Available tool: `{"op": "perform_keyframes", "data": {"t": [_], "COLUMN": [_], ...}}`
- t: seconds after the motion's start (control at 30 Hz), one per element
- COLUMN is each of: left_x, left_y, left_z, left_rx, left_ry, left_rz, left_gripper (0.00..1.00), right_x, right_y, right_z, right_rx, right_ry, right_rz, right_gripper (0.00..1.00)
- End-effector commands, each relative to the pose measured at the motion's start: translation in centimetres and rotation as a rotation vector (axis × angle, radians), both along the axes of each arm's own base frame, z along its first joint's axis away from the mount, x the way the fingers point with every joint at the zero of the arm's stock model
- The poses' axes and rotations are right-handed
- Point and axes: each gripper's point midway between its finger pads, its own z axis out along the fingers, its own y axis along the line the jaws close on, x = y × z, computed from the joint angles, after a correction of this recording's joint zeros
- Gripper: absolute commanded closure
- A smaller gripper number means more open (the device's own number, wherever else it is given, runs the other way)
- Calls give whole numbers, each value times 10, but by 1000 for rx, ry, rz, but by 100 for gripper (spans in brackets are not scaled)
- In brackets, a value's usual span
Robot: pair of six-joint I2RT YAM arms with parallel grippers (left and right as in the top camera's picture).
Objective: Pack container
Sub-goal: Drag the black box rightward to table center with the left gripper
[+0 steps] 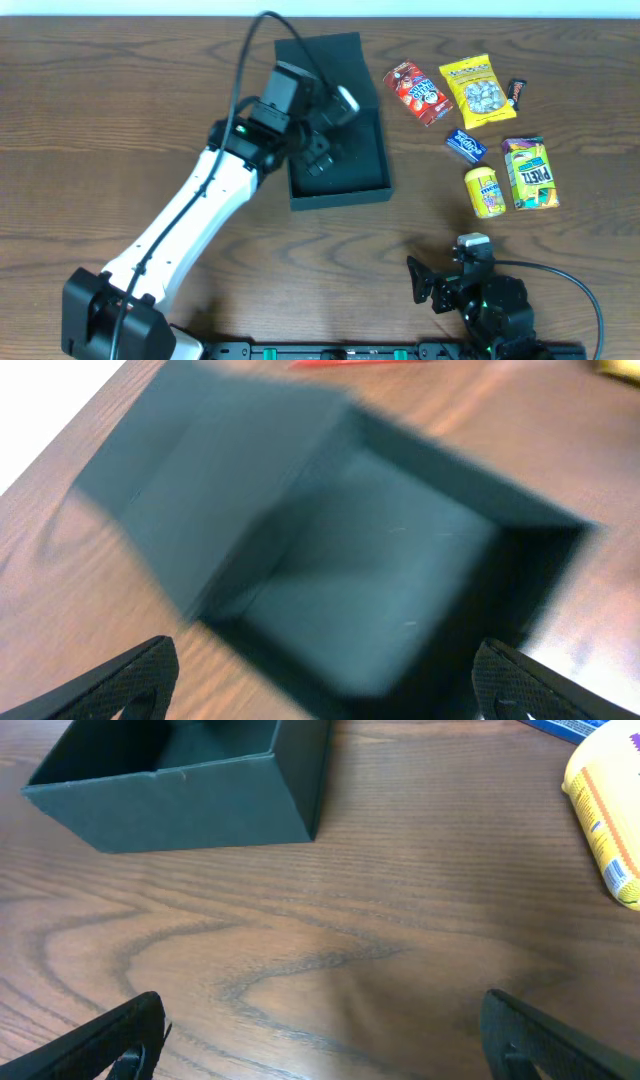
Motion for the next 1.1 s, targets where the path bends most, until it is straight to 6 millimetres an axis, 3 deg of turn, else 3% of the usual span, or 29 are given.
{"op": "perform_keyframes", "data": {"t": [0.0,0.1,0.23,0.27,0.3,0.37,0.5,0.8,1.07], "left_x": [25,35,36,36,36,36,35,36,36], "left_y": [43,62,62,61,61,61,64,68,67], "left_z": [-9,-27,-57,-64,-73,-88,-110,-120,-128], "left_rx": [-57,-103,-80,-69,-62,-55,-30,1,8], "left_ry": [69,143,212,226,247,284,328,328,341], "left_rz": [361,523,561,561,572,604,641,652,652], "left_gripper": [5,5,4,0,13,30,50,64,69], "right_x": [0,0,0,0,0,0,0,0,0], "right_y": [-1,-1,-1,-1,-1,-1,-1,-1,-1], "right_z": [-3,-3,-3,-3,-3,-3,-3,-3,-3], "right_rx": [-18,-18,-18,-18,-18,-18,-18,-18,-18], "right_ry": [-4,-4,-4,-4,-4,-4,-4,-4,-4], "right_rz": [5,5,5,5,5,5,5,5,5], "right_gripper": [1,1,1,1,1,1,1,1,1]}}
